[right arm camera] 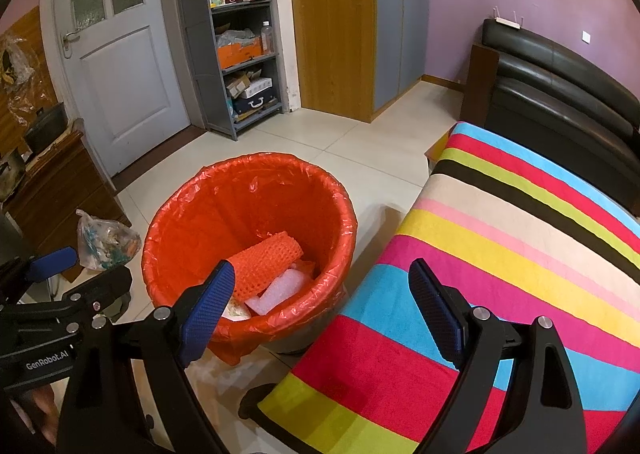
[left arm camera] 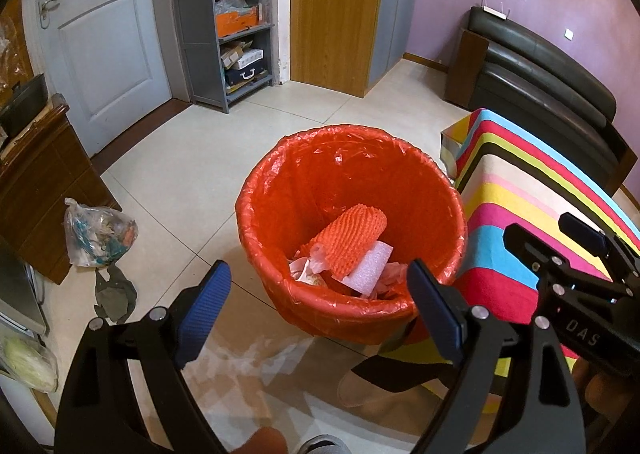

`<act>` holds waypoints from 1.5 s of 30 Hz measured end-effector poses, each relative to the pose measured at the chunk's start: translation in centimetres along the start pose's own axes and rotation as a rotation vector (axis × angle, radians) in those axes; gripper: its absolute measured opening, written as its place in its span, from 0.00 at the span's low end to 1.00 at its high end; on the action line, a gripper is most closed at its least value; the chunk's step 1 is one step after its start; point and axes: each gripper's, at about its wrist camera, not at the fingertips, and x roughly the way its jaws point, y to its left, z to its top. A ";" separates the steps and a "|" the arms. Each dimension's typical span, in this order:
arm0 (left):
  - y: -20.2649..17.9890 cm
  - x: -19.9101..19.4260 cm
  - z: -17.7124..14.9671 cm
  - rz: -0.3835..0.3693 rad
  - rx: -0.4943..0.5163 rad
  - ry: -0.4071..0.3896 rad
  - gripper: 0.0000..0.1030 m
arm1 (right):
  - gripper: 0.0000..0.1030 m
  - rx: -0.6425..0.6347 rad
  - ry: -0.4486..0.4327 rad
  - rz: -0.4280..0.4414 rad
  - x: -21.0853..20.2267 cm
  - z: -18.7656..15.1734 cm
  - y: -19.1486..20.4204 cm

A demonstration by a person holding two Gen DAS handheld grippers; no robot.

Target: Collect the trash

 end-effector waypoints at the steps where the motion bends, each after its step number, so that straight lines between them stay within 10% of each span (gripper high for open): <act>1: 0.0 0.0 0.0 0.000 0.001 -0.001 0.84 | 0.81 0.000 0.000 0.000 0.0 0.0 0.0; 45: 0.2 0.1 0.2 -0.001 -0.003 -0.002 0.84 | 0.82 -0.071 0.015 0.040 0.2 0.3 -1.0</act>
